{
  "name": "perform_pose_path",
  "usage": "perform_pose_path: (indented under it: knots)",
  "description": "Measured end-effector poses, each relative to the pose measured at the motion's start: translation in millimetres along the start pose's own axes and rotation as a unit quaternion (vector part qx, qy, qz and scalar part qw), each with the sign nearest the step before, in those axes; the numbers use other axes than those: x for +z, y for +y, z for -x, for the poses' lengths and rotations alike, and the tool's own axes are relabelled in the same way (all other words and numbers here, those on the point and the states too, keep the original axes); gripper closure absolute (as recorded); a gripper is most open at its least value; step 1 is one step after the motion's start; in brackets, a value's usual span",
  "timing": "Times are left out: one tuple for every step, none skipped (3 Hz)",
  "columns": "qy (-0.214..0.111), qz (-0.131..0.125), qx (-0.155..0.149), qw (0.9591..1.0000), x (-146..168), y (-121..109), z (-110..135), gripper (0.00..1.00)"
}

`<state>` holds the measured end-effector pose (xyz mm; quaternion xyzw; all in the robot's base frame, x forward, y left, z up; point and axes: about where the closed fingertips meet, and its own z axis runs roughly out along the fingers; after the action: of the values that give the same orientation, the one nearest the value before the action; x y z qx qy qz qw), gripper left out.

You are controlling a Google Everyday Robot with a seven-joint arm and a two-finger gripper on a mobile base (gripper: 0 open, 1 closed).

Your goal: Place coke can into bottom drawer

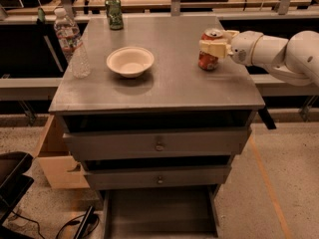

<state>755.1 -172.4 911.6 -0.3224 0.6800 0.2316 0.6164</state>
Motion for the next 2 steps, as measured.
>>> perform_pose_path:
  knots:
    - [0.000, 0.002, 0.000, 1.0000, 2, 2, 0, 1.00]
    - [-0.010, 0.011, -0.015, 0.9998, 1, 6, 16, 1.00]
